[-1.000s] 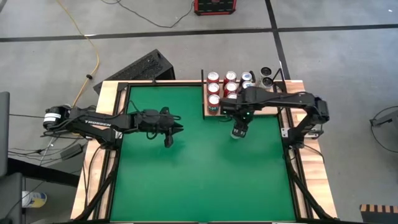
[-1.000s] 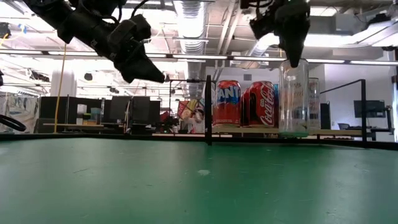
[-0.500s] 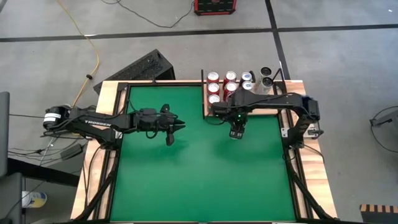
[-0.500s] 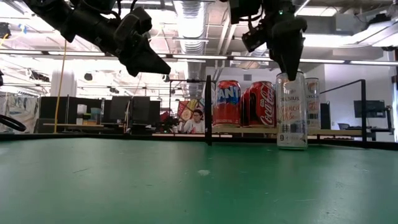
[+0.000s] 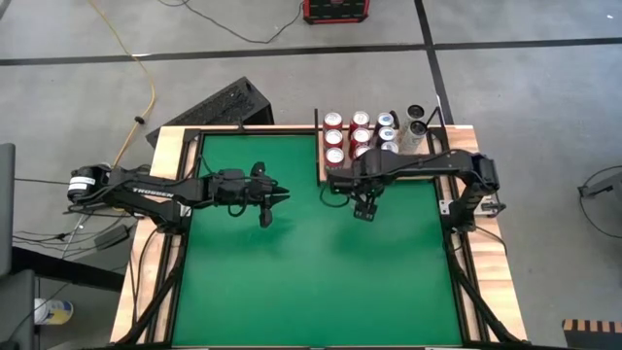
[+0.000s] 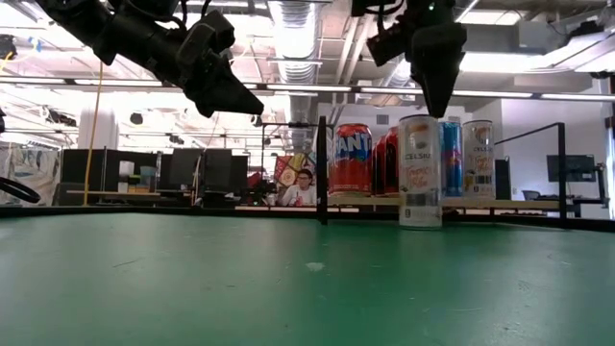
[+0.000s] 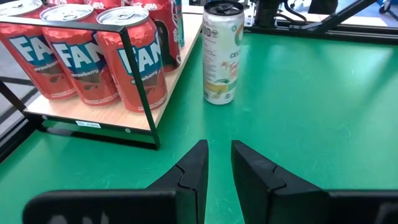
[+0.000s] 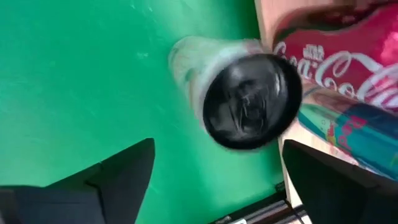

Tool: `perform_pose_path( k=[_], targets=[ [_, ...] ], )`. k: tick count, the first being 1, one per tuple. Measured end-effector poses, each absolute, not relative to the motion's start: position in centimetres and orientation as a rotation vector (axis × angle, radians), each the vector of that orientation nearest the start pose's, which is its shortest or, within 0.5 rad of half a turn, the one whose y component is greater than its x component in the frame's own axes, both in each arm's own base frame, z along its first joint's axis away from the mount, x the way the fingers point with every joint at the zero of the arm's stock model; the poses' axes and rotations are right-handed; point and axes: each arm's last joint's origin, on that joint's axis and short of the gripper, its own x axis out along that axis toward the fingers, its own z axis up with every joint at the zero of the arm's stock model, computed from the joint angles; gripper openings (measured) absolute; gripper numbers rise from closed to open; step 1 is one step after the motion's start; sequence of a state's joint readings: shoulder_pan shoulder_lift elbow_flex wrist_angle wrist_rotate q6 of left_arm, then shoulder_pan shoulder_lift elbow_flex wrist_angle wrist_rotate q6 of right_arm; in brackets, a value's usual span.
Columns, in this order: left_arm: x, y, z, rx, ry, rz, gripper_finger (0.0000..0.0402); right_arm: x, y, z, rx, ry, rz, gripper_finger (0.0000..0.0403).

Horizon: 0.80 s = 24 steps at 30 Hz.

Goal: Place canned beverage on shelf
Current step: Put the yellow soda can on the shelf aligned with the other yellow soda cans

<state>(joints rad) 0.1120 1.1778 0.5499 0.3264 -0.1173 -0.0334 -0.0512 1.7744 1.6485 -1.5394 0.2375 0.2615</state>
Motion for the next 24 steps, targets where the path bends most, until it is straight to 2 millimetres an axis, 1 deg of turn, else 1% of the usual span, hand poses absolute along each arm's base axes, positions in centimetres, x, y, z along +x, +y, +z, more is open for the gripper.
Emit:
perform_pose_path(
  k=[3, 6, 8, 11, 13, 16, 18, 20, 22, 24],
  targets=[
    [24.3, 3.1, 22.3, -0.032, 0.298, 0.233, 0.0056, 31.5, -2.1, 29.8, 0.036, 1.613, -0.424, 0.0394],
    [24.3, 3.1, 22.3, -0.032, 0.298, 0.233, 0.0056, 31.3, -2.1, 30.4, 0.036, 1.616, -0.419, 0.0394],
    [24.3, 3.1, 22.3, -0.032, 0.297, 0.235, 0.0056, 31.2, -2.0, 30.9, 0.075, 1.604, -0.387, 0.0389],
    [24.3, 3.1, 22.4, -0.032, 0.296, 0.235, 0.0056, 30.4, -1.6, 32.0, 0.16, 1.575, -0.325, 0.0386],
    [24.3, 3.1, 22.4, -0.027, 0.297, 0.235, 0.0056, 29.5, -1.5, 32.9, 0.215, 1.545, -0.314, 0.0386],
    [24.3, 3.1, 22.4, -0.025, 0.298, 0.236, 0.0056, 27.4, -1.3, 34.4, 0.267, 1.482, -0.343, 0.0386],
    [24.3, 3.1, 22.4, -0.025, 0.298, 0.236, 0.0056, 25.1, -1.1, 35.6, 0.284, 1.418, -0.402, 0.0386],
    [24.3, 3.1, 22.3, -0.025, 0.298, 0.236, 0.0056, 22.5, -0.8, 36.4, 0.31, 1.315, -0.493, 0.0386],
    [24.3, 3.1, 22.3, -0.025, 0.3, 0.236, 0.0056, 19.9, -0.4, 36.6, 0.372, 1.172, -0.608, 0.0386],
    [24.3, 3.1, 22.3, -0.025, 0.299, 0.236, 0.0056, 18.2, 0.1, 35.9, 0.459, 0.98, -0.687, 0.0386]
  ],
)
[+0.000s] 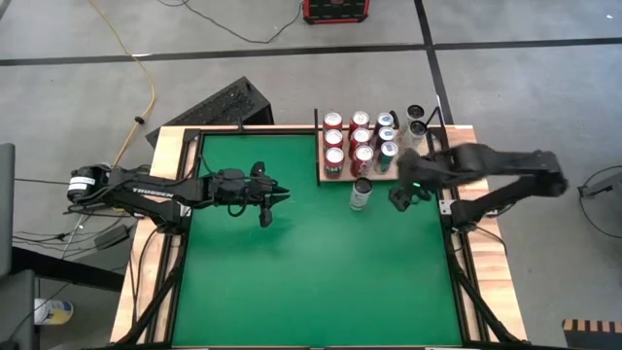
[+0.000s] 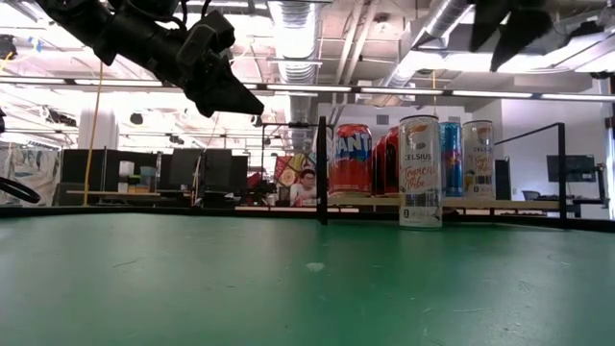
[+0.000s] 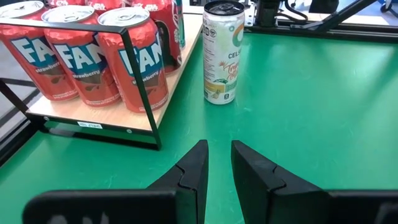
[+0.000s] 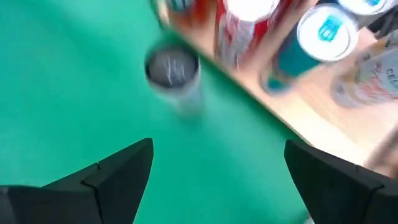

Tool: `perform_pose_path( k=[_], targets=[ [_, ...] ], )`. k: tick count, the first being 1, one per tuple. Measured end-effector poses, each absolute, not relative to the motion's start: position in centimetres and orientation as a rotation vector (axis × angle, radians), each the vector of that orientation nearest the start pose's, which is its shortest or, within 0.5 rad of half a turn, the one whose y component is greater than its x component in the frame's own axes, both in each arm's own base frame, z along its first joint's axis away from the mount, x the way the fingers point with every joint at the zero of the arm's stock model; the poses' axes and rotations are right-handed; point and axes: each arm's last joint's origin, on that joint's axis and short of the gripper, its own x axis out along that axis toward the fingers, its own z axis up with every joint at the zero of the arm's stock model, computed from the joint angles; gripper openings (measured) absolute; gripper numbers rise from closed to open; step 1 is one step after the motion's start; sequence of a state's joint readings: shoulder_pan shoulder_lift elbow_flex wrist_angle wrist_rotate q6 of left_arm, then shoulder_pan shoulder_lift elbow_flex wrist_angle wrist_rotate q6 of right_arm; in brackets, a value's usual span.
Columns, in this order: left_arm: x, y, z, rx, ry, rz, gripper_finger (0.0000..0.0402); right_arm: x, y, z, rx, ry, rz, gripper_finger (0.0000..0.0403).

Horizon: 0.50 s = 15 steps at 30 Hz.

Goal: Place canned beverage on shelf
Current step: Put the yellow soda can on the shelf aligned with the other yellow soda cans

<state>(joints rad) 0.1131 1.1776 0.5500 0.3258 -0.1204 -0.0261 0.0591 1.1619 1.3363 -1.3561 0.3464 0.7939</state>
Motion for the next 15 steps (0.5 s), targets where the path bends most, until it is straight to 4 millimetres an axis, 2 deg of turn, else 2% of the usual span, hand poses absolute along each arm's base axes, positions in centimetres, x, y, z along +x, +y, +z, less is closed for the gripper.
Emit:
perform_pose_path(
  k=[2, 5, 10, 15],
  targets=[
    [24.3, 3.1, 22.4, -0.025, 0.296, 0.236, 0.0056, 17.2, 0.7, 34.8, 0.531, 0.795, -0.712, 0.0386],
    [24.3, 3.1, 22.4, -0.025, 0.29, 0.236, 0.0056, 16.9, 1.5, 32.4, 0.593, 0.594, -0.698, 0.0386],
    [24.3, 3.1, 22.4, -0.033, 0.294, 0.237, 0.0056, 18.2, 2.5, 28.6, 0.617, 0.416, -0.668, 0.0386],
    [24.3, 3.1, 22.4, -0.035, 0.294, 0.237, 0.0056, 19.8, 3.2, 26.7, 0.511, 0.359, -0.751, 0.0386]
  ],
)
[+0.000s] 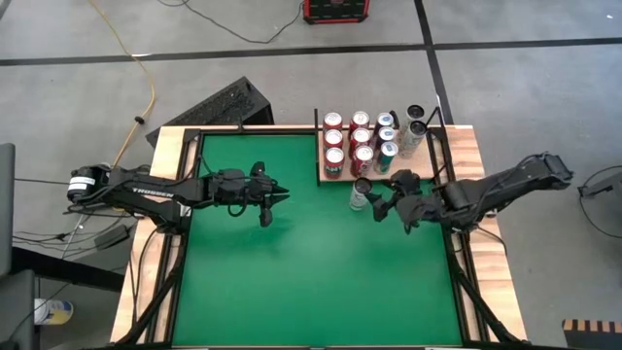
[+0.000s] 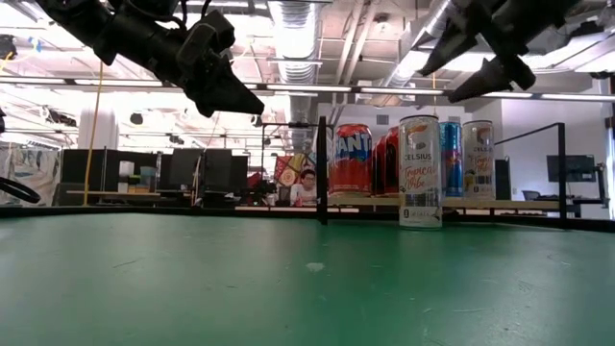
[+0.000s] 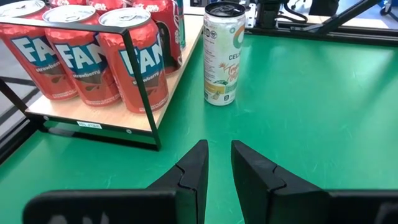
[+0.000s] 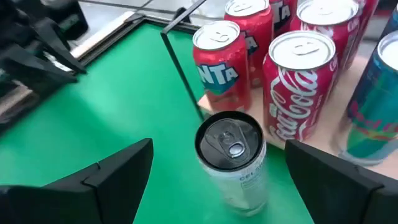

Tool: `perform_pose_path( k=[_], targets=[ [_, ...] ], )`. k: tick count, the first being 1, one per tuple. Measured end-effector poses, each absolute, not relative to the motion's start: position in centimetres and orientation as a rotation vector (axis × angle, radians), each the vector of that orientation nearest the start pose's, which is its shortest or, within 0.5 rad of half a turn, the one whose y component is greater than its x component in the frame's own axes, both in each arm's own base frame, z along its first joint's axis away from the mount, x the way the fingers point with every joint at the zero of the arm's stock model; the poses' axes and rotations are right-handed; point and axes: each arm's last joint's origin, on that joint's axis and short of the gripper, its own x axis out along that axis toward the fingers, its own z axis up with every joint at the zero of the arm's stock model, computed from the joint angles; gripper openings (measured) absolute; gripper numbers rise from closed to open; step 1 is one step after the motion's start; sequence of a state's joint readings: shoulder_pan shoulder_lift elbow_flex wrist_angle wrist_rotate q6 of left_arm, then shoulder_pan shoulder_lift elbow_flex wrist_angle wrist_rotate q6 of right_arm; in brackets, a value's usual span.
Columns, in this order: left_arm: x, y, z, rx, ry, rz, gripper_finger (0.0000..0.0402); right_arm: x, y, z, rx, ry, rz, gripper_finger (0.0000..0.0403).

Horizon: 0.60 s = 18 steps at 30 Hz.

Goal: Place canned beverage on shelf
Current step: Put the yellow soda can on the shelf aligned with the other yellow soda cans

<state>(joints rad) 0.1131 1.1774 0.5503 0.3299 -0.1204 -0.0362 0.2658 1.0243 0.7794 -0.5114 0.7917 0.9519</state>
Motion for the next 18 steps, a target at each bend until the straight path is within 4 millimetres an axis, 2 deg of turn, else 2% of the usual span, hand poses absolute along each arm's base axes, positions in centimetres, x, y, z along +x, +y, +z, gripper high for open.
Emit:
perform_pose_path(
  k=[8, 13, 18],
  targets=[
    [24.2, 3.2, 22.4, -0.037, 0.29, 0.286, 0.0056, 21.9, 4.1, 25.0, 0.376, 0.356, -0.827, 0.0386],
    [24.3, 3.3, 22.5, -0.037, 0.28, 0.293, 0.0056, 23.6, 4.5, 23.7, 0.334, 0.349, -0.85, 0.0386],
    [24.3, 3.3, 22.5, -0.037, 0.28, 0.295, 0.0056, 24.4, 4.5, 22.4, 0.324, 0.354, -0.9, 0.0385]
  ],
)
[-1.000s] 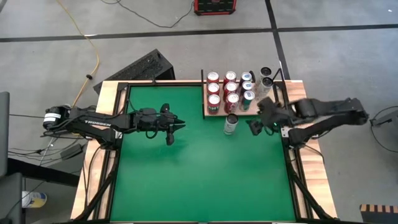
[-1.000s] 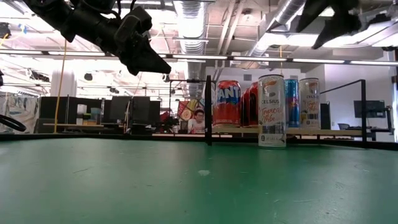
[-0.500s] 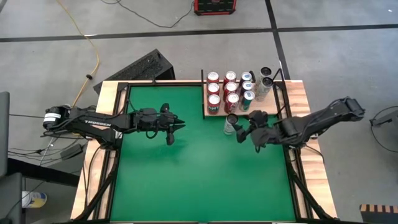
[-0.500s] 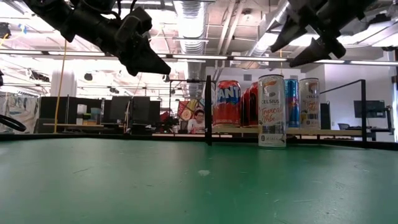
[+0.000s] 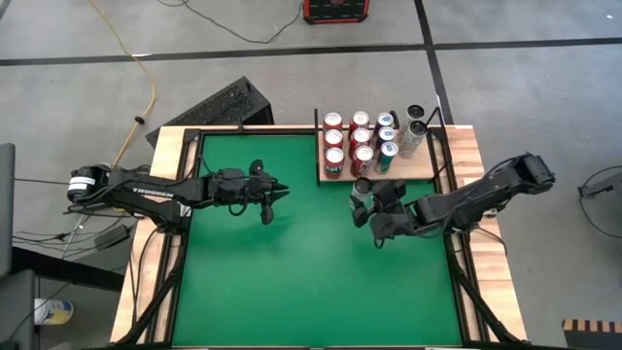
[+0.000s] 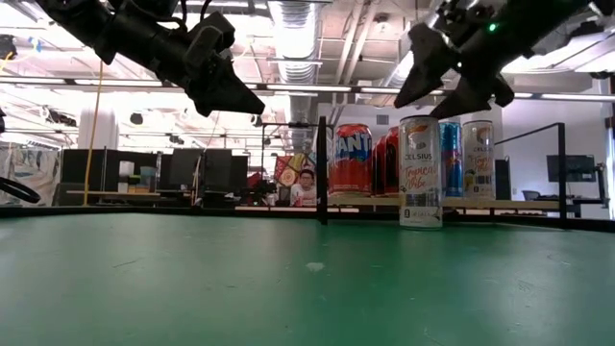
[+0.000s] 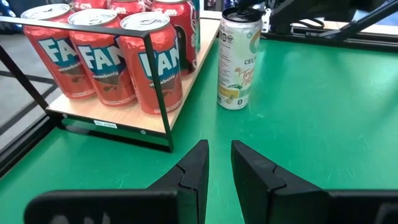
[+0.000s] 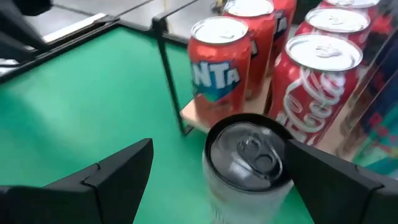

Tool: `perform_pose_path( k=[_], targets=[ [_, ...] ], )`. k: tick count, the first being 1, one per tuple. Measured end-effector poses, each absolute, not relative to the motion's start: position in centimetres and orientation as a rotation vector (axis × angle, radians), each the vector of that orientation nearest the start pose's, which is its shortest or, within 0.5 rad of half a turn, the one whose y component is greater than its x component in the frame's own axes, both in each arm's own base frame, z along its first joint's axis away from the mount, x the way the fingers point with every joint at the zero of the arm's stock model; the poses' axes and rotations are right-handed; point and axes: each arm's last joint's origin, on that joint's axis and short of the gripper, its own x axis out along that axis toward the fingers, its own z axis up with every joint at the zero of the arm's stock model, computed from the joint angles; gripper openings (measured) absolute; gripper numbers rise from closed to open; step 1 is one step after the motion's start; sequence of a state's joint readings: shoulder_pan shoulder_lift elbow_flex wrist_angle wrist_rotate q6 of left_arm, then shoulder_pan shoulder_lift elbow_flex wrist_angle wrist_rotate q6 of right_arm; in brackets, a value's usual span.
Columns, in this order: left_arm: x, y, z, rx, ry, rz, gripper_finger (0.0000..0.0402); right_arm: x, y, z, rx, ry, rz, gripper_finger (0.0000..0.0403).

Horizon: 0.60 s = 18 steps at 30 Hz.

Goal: Place canned beverage on shelf
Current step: Put the yellow soda can on the shelf aligned with the other yellow soda cans

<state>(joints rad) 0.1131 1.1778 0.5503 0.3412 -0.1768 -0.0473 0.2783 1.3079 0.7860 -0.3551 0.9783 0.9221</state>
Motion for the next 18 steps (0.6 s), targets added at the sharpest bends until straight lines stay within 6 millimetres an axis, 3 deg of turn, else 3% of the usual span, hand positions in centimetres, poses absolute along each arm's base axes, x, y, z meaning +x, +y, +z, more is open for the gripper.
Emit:
perform_pose_path(
  k=[11, 18],
  targets=[
    [24.3, 3.3, 22.5, -0.034, 0.281, 0.294, 0.0056, 25.7, 4.5, 20.8, 0.266, 0.312, -0.985, 0.0385],
    [24.2, 3.4, 22.4, -0.029, 0.287, 0.299, 0.0056, 25.5, 5.4, 21.6, 0.22, 0.288, -0.97, 0.0385]
  ],
)
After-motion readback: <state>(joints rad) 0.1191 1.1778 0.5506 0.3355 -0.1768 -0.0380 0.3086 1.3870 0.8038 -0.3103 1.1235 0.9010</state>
